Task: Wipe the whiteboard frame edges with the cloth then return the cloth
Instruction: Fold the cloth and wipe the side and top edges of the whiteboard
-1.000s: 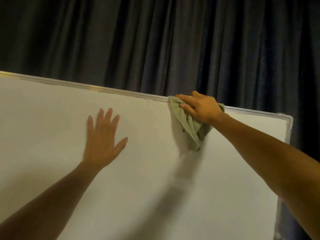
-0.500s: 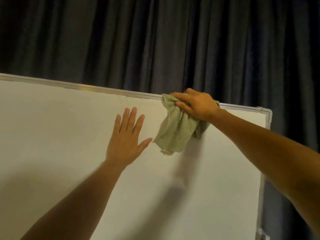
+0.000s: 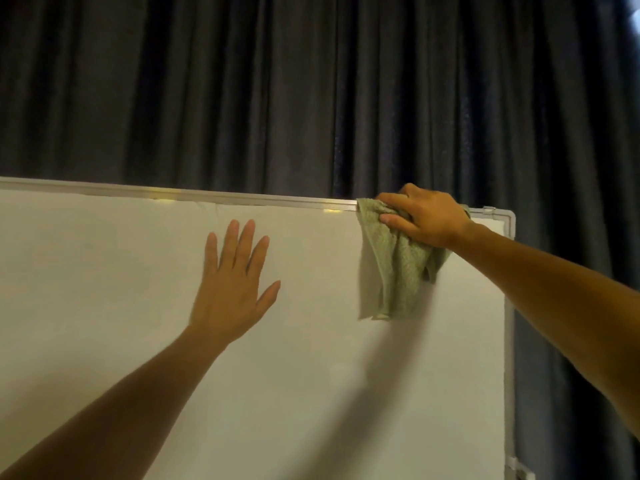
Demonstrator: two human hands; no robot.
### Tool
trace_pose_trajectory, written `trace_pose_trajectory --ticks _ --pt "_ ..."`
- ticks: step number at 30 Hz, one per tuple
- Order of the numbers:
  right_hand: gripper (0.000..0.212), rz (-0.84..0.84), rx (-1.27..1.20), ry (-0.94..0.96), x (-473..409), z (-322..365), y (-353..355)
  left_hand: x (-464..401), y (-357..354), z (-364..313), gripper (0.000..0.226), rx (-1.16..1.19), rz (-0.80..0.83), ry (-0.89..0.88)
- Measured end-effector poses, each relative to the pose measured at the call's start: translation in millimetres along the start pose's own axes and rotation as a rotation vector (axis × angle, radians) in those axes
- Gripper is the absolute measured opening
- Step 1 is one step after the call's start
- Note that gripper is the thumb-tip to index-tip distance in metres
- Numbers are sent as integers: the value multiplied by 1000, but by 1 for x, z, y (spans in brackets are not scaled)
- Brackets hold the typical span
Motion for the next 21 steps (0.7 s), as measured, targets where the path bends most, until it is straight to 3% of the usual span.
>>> trace_pose_trajectory --ticks 8,17,21 --pt "63 227 23 26 34 -72 3 -89 20 -134 78 92 -62 -59" --pt "56 665 -158 4 14 -120 0 -108 1 -198 75 73 -76 -63" --pt "52 708 -214 -22 17 -140 15 -111 -3 -216 74 85 -101 -113"
Point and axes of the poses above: each hand's wrist, its own x-axis away from the middle knuckle, its own y-axis out of the back of the hand, z = x × y, the point moved 7 cm from there along -x, towards the middle knuckle, and after that the axes turned 2 degrees about -z, right-handed, at the moved point
